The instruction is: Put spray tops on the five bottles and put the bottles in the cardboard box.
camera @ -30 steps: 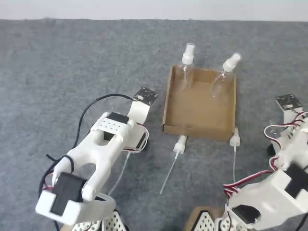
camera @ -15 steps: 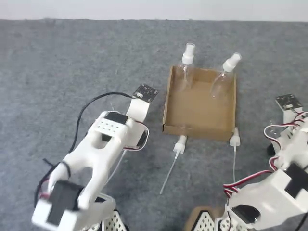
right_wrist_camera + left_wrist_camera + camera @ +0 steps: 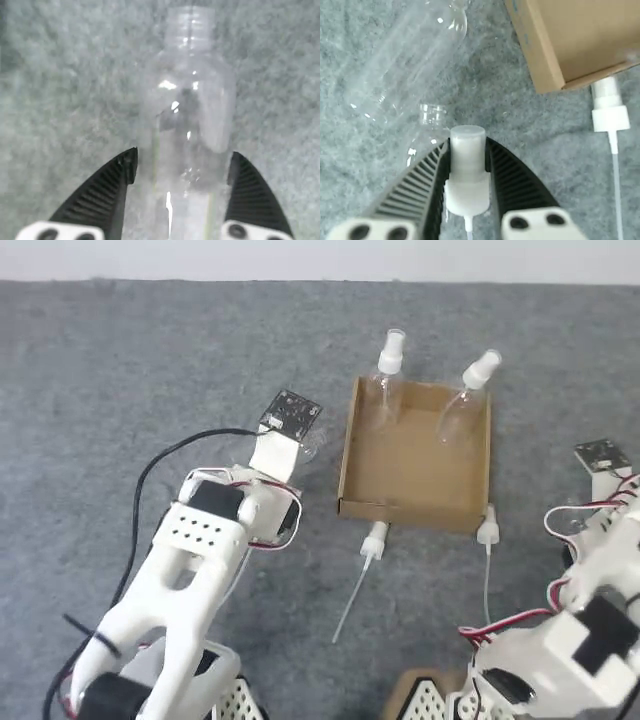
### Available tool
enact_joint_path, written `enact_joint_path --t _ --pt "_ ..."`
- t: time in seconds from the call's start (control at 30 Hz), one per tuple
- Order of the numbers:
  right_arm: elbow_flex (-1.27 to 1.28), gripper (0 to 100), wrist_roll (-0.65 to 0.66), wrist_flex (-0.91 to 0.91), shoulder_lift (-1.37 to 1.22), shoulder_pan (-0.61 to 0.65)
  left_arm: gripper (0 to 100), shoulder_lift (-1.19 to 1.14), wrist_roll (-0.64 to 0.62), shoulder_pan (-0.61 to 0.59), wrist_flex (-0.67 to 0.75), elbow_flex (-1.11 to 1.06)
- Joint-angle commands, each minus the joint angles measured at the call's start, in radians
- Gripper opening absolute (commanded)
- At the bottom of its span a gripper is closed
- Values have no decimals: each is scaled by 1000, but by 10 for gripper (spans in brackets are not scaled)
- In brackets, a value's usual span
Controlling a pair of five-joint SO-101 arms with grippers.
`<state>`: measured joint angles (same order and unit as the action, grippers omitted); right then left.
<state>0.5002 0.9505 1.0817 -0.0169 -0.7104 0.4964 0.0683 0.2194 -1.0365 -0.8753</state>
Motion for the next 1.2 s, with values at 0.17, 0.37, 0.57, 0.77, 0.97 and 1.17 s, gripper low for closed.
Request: enact_joint_path --t 0.17,0.37,0.57,0.77,0.97,1.17 --pt "-195 285 -72 171 125 94 26 127 -2 -6 2 -50" --pt "-430 285 -71 298 -22 136 26 173 -2 -8 41 -97" --pt "-494 261 9 303 -182 137 26 172 -2 -8 41 -97" --pt "-489 193 32 302 -231 124 26 167 -2 -8 43 -97" --pt "-493 198 35 292 -294 122 26 167 -2 -8 43 -97" --pt "-494 199 35 291 -309 125 26 167 -2 -8 43 -97"
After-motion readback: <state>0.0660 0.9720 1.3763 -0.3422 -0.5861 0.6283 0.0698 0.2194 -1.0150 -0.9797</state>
